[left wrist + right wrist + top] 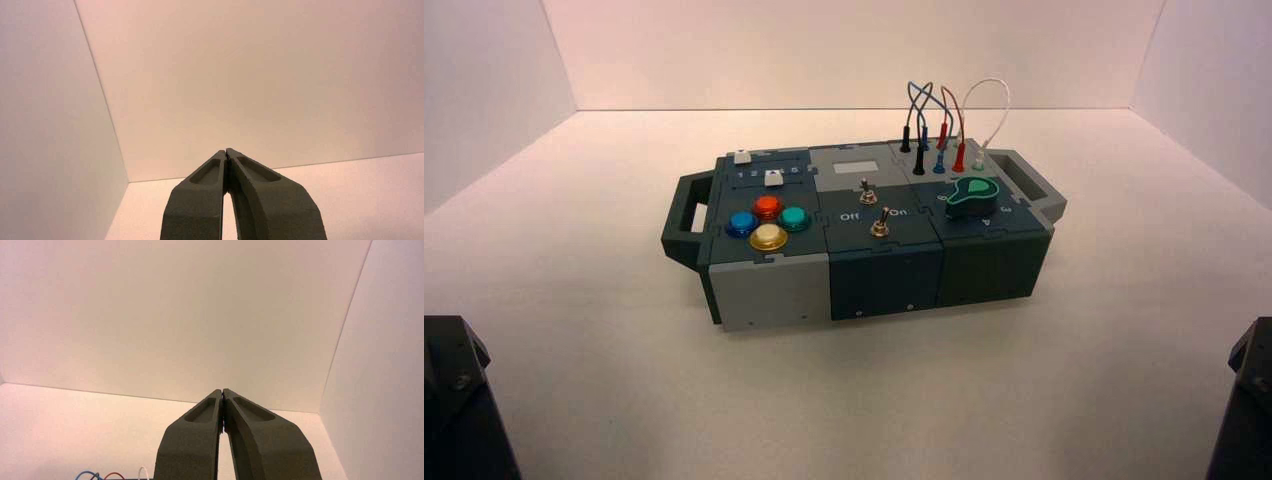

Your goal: Move the bottom slider to position 1.

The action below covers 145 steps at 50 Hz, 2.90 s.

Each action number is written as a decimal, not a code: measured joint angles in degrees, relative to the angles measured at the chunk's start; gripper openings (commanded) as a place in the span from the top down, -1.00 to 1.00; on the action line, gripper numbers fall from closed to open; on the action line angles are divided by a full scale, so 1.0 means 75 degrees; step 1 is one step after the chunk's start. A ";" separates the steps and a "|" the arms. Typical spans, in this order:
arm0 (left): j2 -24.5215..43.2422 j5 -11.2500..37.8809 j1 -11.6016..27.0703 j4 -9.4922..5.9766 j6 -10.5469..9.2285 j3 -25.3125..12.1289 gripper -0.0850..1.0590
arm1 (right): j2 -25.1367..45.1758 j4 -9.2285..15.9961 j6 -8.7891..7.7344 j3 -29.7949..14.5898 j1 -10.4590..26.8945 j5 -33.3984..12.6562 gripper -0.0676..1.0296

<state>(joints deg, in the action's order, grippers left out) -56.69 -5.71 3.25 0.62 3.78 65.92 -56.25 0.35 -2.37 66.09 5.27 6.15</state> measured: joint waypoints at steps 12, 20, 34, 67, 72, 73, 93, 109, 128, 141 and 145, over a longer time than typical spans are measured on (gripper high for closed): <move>0.0012 0.0000 0.0000 0.0000 0.0000 0.0000 0.90 | -0.0023 0.0000 0.0000 0.0012 0.0000 -0.0012 0.91; 0.0012 0.0012 0.0000 0.0000 -0.0012 0.0000 0.90 | -0.0047 0.0000 0.0012 0.0012 0.0000 -0.0012 0.91; 0.0328 0.0117 0.0047 0.0000 -0.0047 0.0000 0.90 | -0.0047 0.0000 0.0000 0.0012 0.0000 -0.0117 0.91; 0.2121 0.1582 0.2109 -0.0047 -0.0094 -0.0492 0.90 | 0.0797 0.0164 0.0035 -0.0492 0.0480 -0.1840 0.91; 0.2355 0.1676 0.2238 -0.0059 -0.0105 -0.0586 0.90 | 0.1055 0.0176 0.0035 -0.0633 0.0937 -0.2156 0.91; 0.2426 0.1688 0.2262 -0.0059 -0.0105 -0.0598 0.90 | 0.1137 0.0176 0.0035 -0.0668 0.1078 -0.2227 0.92; 0.3152 0.1863 0.2648 -0.0070 -0.0387 -0.0785 0.90 | 0.2742 0.0199 0.0023 -0.1301 0.2977 -0.2707 0.91; 0.4113 0.2180 0.3199 -0.0410 -0.0984 -0.1066 0.90 | 0.3703 0.0188 -0.0023 -0.1770 0.3375 -0.2977 0.91; 0.5590 0.2848 0.3914 -0.0492 -0.2168 -0.1852 0.90 | 0.4477 0.0094 -0.0141 -0.2191 0.3445 -0.2988 0.92; 0.6270 0.3645 0.4289 -0.0504 -0.2766 -0.2379 0.90 | 0.4676 0.0094 -0.0141 -0.2262 0.3457 -0.2988 0.92; 0.6398 0.3703 0.4383 -0.0504 -0.2930 -0.2449 0.90 | 0.4688 0.0094 -0.0141 -0.2262 0.3457 -0.2988 0.92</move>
<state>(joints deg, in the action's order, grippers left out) -8.70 22.06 36.12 -3.16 -18.19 47.55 -21.09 1.05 -3.43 49.13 31.20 -16.26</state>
